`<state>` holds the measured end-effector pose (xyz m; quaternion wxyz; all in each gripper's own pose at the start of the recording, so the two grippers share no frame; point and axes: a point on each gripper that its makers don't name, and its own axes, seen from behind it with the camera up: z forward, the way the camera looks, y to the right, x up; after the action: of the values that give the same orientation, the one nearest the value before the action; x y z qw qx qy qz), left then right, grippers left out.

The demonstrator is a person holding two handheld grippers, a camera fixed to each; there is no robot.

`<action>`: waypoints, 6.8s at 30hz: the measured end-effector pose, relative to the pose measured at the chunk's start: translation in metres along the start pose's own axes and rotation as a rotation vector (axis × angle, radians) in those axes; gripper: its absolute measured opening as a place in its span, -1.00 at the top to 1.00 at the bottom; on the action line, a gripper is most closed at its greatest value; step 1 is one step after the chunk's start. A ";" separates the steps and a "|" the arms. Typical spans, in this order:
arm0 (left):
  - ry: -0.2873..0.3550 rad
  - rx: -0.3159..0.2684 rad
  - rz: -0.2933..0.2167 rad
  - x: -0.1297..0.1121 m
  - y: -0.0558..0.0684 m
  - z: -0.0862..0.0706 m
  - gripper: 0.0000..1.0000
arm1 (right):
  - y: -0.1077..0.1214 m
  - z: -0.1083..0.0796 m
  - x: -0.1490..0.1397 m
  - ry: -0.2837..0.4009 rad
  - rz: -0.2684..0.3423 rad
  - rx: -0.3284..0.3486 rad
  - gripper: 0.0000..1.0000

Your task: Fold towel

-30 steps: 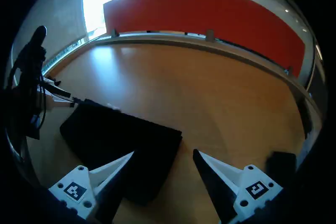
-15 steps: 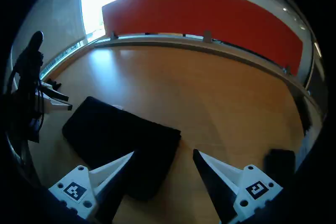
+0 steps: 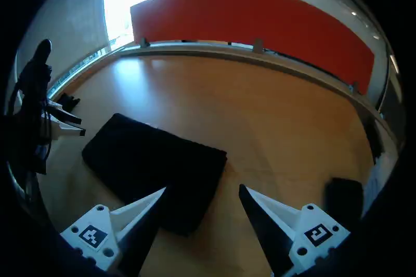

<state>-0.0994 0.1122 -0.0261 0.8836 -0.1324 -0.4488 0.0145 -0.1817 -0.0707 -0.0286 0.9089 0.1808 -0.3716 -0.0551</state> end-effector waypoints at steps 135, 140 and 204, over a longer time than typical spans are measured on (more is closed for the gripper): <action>0.055 0.154 -0.311 -0.103 -0.062 -0.110 -0.88 | -0.162 0.023 0.117 0.015 -0.805 0.372 0.93; 0.068 0.159 -0.345 -0.108 -0.061 -0.117 -0.88 | -0.197 0.038 0.106 -0.009 -0.841 0.428 0.93; 0.075 0.146 -0.383 -0.109 -0.060 -0.119 -0.88 | -0.163 0.043 0.005 -0.194 -0.638 0.375 -0.32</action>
<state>-0.0750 0.0119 -0.1642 0.8935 0.0193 -0.4305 -0.1263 -0.2028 -0.2353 -0.0573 0.7578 0.4444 -0.3847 -0.2834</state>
